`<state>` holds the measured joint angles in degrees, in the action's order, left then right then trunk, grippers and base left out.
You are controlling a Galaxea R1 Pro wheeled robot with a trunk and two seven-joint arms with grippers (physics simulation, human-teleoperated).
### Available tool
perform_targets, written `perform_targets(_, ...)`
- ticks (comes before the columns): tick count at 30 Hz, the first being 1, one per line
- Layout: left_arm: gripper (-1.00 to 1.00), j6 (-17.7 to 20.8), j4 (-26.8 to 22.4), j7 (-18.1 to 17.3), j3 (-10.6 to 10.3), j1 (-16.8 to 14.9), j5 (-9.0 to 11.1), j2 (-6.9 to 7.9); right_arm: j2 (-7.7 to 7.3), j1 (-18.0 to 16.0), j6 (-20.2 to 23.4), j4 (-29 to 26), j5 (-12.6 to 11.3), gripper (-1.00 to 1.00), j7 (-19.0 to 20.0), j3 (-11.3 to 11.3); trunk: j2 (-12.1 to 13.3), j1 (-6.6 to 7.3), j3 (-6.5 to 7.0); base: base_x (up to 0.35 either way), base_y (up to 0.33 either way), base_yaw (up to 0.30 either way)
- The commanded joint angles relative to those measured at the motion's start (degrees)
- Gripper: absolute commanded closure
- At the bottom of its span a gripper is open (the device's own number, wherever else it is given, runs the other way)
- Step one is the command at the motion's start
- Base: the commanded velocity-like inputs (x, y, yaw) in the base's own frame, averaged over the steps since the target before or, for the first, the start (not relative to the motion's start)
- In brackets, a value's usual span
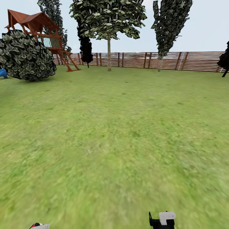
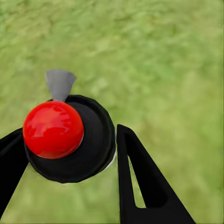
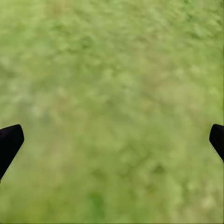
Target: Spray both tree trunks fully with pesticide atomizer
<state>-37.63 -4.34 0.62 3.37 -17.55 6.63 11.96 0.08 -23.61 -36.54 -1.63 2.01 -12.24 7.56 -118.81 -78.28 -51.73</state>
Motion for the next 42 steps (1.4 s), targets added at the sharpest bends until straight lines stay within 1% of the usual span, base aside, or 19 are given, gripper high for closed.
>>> perform_targets(1,1.00,-0.2,0.0,-0.1,0.3,0.0,0.0,-0.01,0.01,0.0,0.0,0.0,0.2,-1.00,-0.6,0.4,0.0,-0.03,-0.05,0.340,0.000,0.000)
perform_targets(42,1.00,-0.3,0.0,-0.1,0.3,0.0,0.0,-0.10,0.01,0.0,0.0,0.0,0.2,-1.00,-0.6,0.4,0.0,-0.03,-0.05,0.340,0.000,0.000)
